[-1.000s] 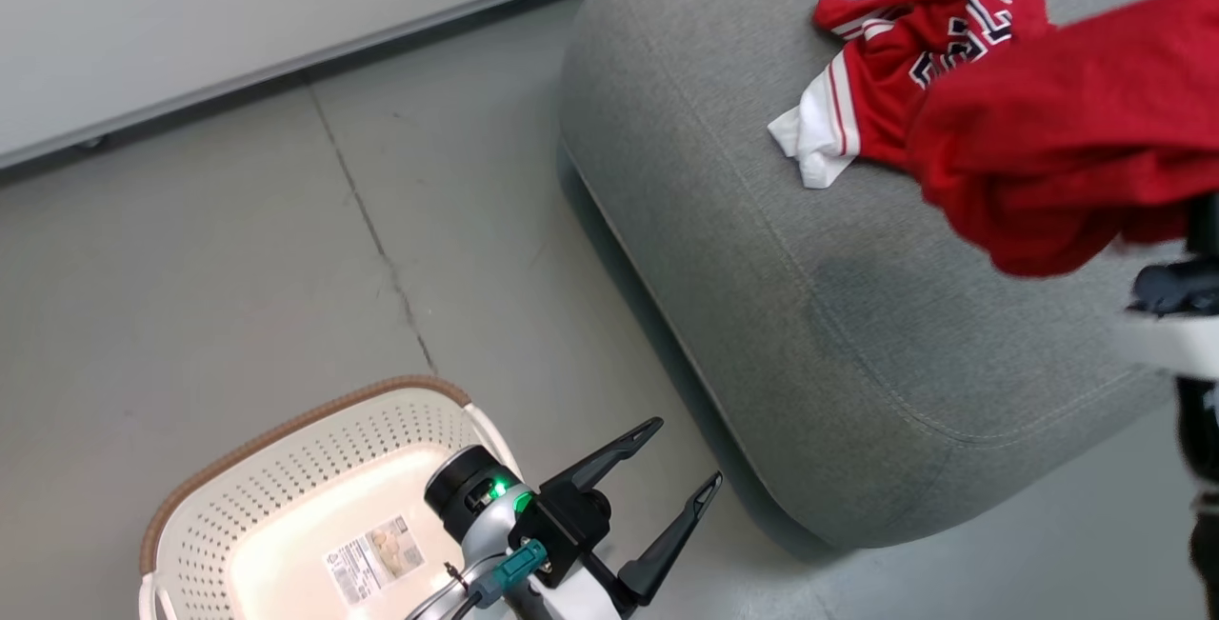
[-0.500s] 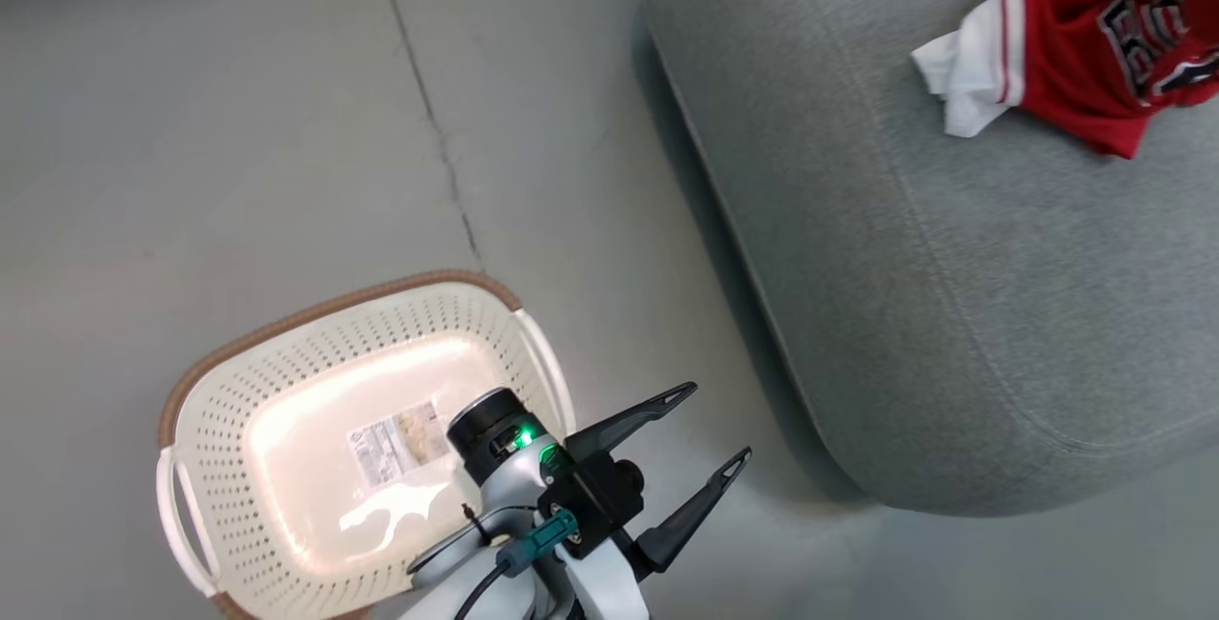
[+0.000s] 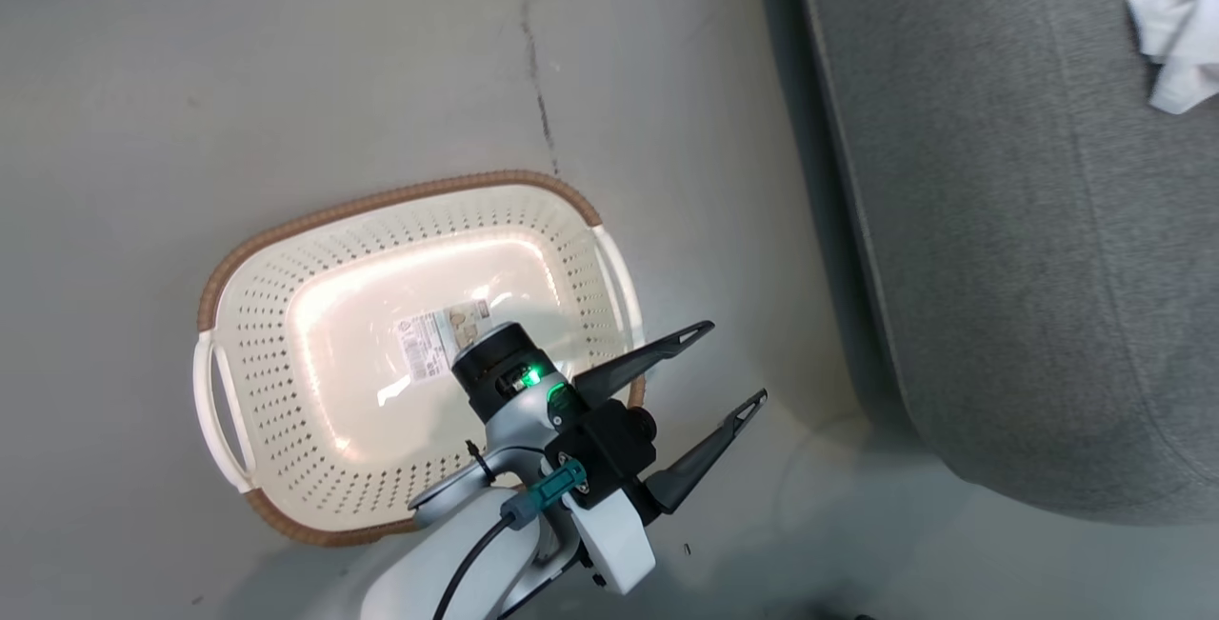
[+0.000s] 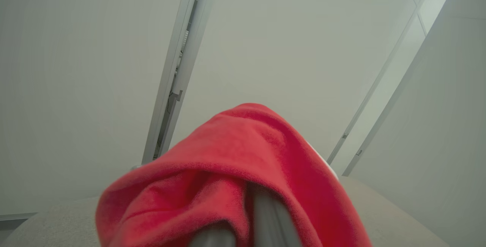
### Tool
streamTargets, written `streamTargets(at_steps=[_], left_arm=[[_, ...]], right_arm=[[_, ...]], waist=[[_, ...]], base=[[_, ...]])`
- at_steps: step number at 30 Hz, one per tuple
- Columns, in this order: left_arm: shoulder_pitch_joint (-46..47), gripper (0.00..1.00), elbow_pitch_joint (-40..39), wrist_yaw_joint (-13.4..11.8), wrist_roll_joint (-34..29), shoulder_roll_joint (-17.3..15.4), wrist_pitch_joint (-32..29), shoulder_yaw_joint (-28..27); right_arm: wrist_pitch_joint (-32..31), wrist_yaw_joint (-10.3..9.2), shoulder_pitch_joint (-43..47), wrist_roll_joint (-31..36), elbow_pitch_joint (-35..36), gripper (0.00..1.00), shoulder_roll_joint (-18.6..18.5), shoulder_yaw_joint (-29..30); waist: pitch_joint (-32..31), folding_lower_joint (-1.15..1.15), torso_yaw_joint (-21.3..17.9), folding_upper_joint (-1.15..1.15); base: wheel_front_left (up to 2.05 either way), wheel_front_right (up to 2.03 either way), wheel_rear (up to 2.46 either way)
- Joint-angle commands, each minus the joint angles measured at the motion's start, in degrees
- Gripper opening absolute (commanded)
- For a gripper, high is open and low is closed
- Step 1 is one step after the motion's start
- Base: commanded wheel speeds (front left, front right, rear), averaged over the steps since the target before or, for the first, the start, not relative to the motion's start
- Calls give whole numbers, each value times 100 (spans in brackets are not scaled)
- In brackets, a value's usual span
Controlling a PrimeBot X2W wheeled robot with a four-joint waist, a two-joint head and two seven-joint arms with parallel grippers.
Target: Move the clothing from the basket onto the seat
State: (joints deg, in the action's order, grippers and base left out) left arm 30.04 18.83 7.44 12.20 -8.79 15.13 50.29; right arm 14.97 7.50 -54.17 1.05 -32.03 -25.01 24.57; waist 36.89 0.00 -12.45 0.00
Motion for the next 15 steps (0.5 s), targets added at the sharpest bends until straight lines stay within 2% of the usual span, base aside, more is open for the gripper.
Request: streamTargets(at_steps=[1,15], left_arm=[[124,100,-28,7,-27,-71,2,-21],[471,100,-309,7,-272,-64,2,-55]], right_arm=[[15,0,-77,32,-107,0,-18,33],[15,-1,-466,598,-1611,0,-173,391]], waist=[[214,0,144,0],[783,0,545,0]], base=[[0,0,0],[0,0,0]])
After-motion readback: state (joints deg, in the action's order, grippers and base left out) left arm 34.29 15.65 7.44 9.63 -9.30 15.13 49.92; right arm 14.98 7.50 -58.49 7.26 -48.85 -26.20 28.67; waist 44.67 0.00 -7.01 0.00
